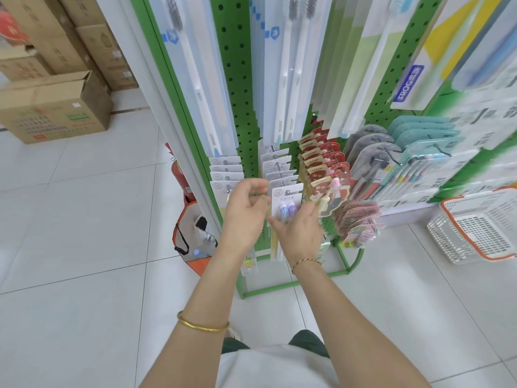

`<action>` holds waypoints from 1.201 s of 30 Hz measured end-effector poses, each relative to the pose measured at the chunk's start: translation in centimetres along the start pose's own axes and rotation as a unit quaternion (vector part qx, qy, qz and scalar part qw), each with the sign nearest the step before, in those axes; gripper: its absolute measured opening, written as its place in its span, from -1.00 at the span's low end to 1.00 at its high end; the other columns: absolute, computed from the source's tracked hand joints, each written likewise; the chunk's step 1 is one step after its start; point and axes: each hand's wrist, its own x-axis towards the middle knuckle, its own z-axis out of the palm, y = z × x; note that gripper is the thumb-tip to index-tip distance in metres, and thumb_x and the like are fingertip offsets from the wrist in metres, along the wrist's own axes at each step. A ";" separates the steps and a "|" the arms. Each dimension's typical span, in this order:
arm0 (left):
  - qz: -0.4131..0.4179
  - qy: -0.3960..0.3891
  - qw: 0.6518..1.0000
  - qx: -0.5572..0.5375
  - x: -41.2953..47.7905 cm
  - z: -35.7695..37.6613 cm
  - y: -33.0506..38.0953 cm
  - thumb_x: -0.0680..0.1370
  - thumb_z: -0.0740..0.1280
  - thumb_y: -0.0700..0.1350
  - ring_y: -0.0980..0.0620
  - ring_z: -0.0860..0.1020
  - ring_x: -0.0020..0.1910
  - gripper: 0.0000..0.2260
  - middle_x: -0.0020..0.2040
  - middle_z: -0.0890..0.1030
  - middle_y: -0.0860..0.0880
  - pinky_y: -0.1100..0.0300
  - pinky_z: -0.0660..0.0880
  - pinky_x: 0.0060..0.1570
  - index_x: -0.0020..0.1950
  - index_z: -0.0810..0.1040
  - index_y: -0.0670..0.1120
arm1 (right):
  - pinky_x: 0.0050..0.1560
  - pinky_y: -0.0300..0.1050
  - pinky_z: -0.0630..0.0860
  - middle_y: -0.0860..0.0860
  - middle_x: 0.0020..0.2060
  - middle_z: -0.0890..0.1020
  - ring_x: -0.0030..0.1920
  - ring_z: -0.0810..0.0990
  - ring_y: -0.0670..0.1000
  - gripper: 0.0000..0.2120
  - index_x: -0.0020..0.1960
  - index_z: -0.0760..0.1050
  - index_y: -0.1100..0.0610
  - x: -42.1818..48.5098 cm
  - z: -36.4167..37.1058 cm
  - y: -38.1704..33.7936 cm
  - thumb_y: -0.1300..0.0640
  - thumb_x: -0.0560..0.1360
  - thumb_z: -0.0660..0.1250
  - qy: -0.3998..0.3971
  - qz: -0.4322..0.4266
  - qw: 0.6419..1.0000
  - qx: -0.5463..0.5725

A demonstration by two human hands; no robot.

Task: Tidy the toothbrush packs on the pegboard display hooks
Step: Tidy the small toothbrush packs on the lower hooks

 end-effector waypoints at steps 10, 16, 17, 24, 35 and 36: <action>0.010 -0.011 0.997 0.075 0.8 0.0 0.6 0.55 0.15 -0.35 0.06 0.54 0.09 -0.70 0.05 0.52 0.13 0.05 0.49 0.21 0.15 0.49 -0.03 | -0.13 -0.04 0.41 0.16 0.03 0.47 -0.01 0.50 0.17 -0.43 0.08 0.30 0.26 1.5 1.0 -0.6 -0.05 0.34 0.51 -0.024 -0.001 0.999 0.046; 0.130 0.002 0.948 0.290 1.6 -0.1 1.5 0.58 0.12 -0.31 0.06 0.41 0.21 -0.67 0.23 0.46 -0.05 0.33 0.29 0.19 0.30 0.49 -0.13 | -0.21 -0.12 0.31 0.14 0.01 0.45 -0.05 0.48 0.15 -0.39 0.08 0.28 0.27 1.1 0.8 -0.2 -0.08 0.32 0.51 -0.043 0.003 0.997 0.061; 0.154 0.002 0.931 0.330 1.8 -0.2 1.7 0.58 0.12 -0.31 0.01 0.37 0.26 -0.66 0.25 0.47 -0.06 0.29 0.26 0.21 0.31 0.49 -0.14 | -0.22 -0.12 0.31 0.13 0.01 0.45 -0.05 0.49 0.15 -0.37 0.08 0.28 0.27 1.0 0.6 -0.2 -0.10 0.31 0.52 -0.045 0.005 0.997 0.059; 0.199 0.000 0.801 0.565 4.4 -0.1 2.8 0.51 0.17 -0.37 -0.13 0.34 0.25 -0.67 0.25 0.49 -0.08 0.07 0.25 0.16 0.23 0.51 -0.17 | -0.22 -0.02 0.40 0.16 -0.07 0.49 -0.10 0.50 0.19 -0.43 0.07 0.37 0.29 -0.1 -2.0 0.3 -0.02 0.30 0.55 0.027 -0.059 0.998 0.028; 0.125 -0.097 0.751 0.641 9.0 1.3 4.3 0.50 0.19 -0.43 -0.21 0.33 0.27 -0.57 0.23 0.38 -0.25 -0.10 0.41 0.15 0.37 0.32 -0.29 | -0.09 0.03 0.40 0.13 0.00 0.48 0.00 0.45 0.16 -0.76 0.08 0.41 0.21 1.5 -7.1 -3.0 0.23 0.44 0.33 0.051 -0.150 0.987 0.008; 0.118 -0.103 0.748 0.645 9.4 1.4 4.4 0.51 0.18 -0.43 -0.21 0.30 0.30 -0.54 0.26 0.35 -0.25 -0.14 0.39 0.20 0.41 0.28 -0.28 | -0.07 0.03 0.41 0.13 0.02 0.48 0.02 0.45 0.15 -0.76 0.10 0.41 0.21 1.6 -7.0 -3.2 0.23 0.45 0.32 0.040 -0.149 0.988 0.001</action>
